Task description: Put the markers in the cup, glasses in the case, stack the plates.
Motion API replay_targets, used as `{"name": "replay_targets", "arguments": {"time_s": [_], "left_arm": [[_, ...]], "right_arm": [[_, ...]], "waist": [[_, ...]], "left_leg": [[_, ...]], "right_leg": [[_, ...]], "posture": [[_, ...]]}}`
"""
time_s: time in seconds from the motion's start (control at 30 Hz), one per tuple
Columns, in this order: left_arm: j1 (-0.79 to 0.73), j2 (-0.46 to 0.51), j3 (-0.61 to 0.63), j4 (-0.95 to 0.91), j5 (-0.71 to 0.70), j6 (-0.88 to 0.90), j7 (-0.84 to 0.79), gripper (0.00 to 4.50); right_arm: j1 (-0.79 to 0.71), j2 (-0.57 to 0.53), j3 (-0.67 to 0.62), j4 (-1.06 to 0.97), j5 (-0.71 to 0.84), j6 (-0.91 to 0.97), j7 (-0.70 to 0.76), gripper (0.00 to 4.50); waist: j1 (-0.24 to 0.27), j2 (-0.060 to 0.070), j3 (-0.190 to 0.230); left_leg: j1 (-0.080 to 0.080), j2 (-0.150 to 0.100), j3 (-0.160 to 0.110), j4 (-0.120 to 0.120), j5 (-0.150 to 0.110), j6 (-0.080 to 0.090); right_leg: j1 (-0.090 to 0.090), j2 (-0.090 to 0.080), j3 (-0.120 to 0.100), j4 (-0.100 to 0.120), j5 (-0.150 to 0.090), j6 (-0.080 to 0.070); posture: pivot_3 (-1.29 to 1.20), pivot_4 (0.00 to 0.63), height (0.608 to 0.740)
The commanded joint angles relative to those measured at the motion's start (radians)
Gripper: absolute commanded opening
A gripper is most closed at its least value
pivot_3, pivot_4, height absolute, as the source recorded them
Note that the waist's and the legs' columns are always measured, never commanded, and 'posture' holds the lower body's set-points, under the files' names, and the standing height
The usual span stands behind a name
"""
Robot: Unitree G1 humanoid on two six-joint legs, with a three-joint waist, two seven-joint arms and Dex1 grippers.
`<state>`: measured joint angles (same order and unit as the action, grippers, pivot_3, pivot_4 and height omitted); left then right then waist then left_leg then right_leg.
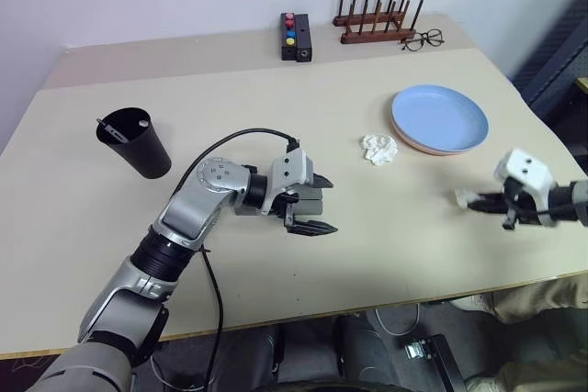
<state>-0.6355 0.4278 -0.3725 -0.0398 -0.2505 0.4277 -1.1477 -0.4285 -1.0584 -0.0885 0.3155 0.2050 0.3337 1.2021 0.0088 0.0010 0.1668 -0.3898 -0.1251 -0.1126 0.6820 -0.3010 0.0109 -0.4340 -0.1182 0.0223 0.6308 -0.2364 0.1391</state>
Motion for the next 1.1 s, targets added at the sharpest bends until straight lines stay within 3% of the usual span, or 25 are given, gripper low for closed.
{"name": "replay_targets", "arguments": {"time_s": [0.03, 0.3, 0.4, 0.63, 0.9, 1.1], "left_arm": [[-0.002, -0.001, 0.024, -0.028, -0.009, 0.000, 0.013, 4.50], [0.008, -0.014, 0.032, -0.050, -0.014, 0.019, 0.054, 4.50], [0.016, -0.006, 0.052, -0.064, -0.027, 0.041, 0.069, 4.50], [0.039, 0.033, 0.076, -0.101, -0.038, 0.069, 0.081, 4.50], [0.049, 0.043, 0.078, -0.119, -0.041, 0.088, 0.101, 4.50], [0.041, 0.036, 0.067, -0.105, -0.035, 0.079, 0.108, 4.50]], "right_arm": [[-0.155, 0.036, -0.054, -0.015, 0.043, -0.015, -0.053, 0.06], [-0.461, 0.217, 0.060, 0.396, -0.132, -0.287, -0.230, 0.06], [-0.529, 0.262, 0.093, 0.600, -0.188, -0.361, -0.283, 1.04], [-0.616, 0.308, 0.118, 0.846, -0.258, -0.477, -0.346, 4.44], [-0.634, 0.321, 0.105, 0.822, -0.260, -0.527, -0.335, 4.44], [-0.639, 0.329, 0.124, 0.866, -0.314, -0.564, -0.461, 4.44]], "waist": [[0.002, 0.000, 0.000], [0.005, -0.001, 0.000], [0.002, -0.001, 0.000], [-0.019, 0.000, 0.001], [-0.026, 0.000, 0.001], [-0.023, 0.000, 0.000]], "left_leg": [[0.000, 0.000, 0.000, 0.000, 0.000, 0.000], [-0.001, -0.001, -0.001, 0.000, 0.000, 0.000], [-0.001, -0.001, -0.001, -0.001, 0.000, 0.000], [-0.001, 0.000, 0.000, -0.002, 0.000, 0.000], [-0.001, 0.000, -0.001, -0.002, 0.000, 0.000], [-0.001, -0.001, -0.001, -0.002, 0.000, 0.000]], "right_leg": [[0.000, 0.000, 0.000, 0.000, 0.000, 0.000], [0.000, 0.000, -0.001, 0.000, 0.000, 0.000], [0.000, 0.000, -0.001, 0.000, 0.000, 0.000], [-0.002, 0.000, 0.000, 0.000, 0.000, 0.000], [-0.002, 0.000, 0.000, 0.000, 0.000, 0.000], [-0.002, 0.000, 0.000, 0.000, 0.000, 0.000]], "posture": [[0.00, 0.150, 0.740], [0.00, 0.150, 0.740], [0.00, 0.150, 0.740], [0.00, 0.150, 0.740], [0.00, 0.150, 0.740], [0.00, 0.150, 0.740]]}}
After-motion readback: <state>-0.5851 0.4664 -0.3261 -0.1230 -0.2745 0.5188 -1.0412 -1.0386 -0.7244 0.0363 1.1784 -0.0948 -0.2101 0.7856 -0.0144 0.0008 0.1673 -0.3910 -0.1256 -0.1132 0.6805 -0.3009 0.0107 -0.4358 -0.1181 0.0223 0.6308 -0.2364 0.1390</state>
